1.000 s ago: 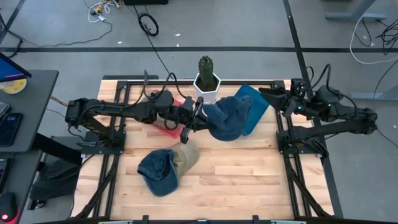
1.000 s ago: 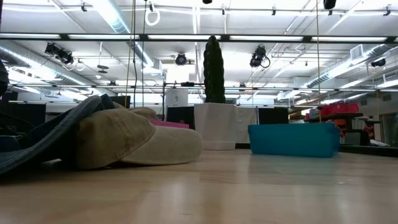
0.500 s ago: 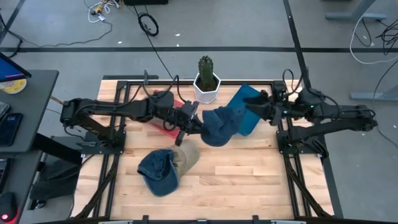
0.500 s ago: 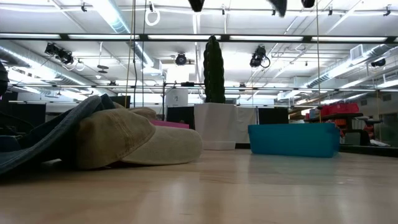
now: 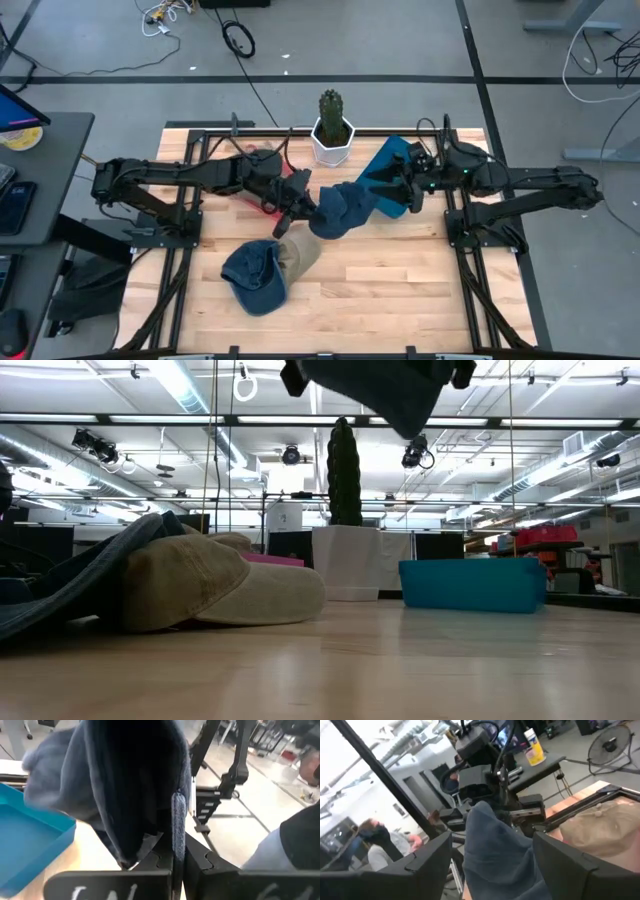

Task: Pick & Place hat
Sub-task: Put the right blue cap into the blue bin

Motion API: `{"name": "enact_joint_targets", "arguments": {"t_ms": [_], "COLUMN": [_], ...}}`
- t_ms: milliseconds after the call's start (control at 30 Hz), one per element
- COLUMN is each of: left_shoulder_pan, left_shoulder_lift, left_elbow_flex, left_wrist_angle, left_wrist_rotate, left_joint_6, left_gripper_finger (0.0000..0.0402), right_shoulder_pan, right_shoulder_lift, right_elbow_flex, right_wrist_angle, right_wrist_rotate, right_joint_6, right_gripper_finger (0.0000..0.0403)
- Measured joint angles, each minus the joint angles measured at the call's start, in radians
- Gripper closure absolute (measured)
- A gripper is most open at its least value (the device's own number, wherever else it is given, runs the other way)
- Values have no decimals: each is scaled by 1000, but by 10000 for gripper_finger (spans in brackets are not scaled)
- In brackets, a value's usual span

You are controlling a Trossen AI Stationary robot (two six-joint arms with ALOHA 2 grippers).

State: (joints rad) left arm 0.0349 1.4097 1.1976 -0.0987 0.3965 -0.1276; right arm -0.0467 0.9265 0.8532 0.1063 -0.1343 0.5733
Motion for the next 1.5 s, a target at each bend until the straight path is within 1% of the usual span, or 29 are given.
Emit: {"name": "enact_joint_targets", "arguments": {"t_ms": [200, 367, 533, 700, 800, 933, 1000, 1233, 1300, 1367, 1433, 1500], "left_shoulder_pan": [-32, -63, -74, -73, -73, -73, -73, -73, -73, -73, -73, -73], "left_shoulder_lift": [0, 0, 0, 0, 0, 0, 0, 0, 0, 0, 0, 0], "left_elbow_flex": [0, 0, 0, 0, 0, 0, 0, 0, 0, 0, 0, 0], "left_wrist_angle": [-81, -91, -94, -94, -94, -95, -96, -100, -101, -102, -102, -103], "left_wrist_rotate": [1, 0, 0, 0, 0, 0, 0, -1, -1, -5, -8, -9], "left_joint_6": [18, 19, 13, 9, 8, 8, 8, 9, 9, 10, 10, 10], "left_gripper_finger": [390, 390, 390, 390, 390, 389, 391, 389, 390, 391, 391, 390], "right_shoulder_pan": [-62, -124, -136, -135, -137, -142, -142, -142, -142, -141, -137, -130], "right_shoulder_lift": [20, 62, 139, 239, 296, 361, 384, 413, 410, 407, 407, 407], "right_elbow_flex": [0, 0, 6, 96, 166, 237, 254, 265, 265, 265, 265, 265], "right_wrist_angle": [-17, -88, -98, -137, -210, -346, -382, -382, -376, -375, -377, -378], "right_wrist_rotate": [-89, -231, -359, -458, -511, -559, -572, -590, -591, -595, -610, -626], "right_joint_6": [-97, -92, -62, -70, -95, -150, -170, -173, -173, -172, -172, -174], "right_gripper_finger": [124, 124, 124, 124, 124, 124, 124, 127, 137, 159, 192, 236]}}
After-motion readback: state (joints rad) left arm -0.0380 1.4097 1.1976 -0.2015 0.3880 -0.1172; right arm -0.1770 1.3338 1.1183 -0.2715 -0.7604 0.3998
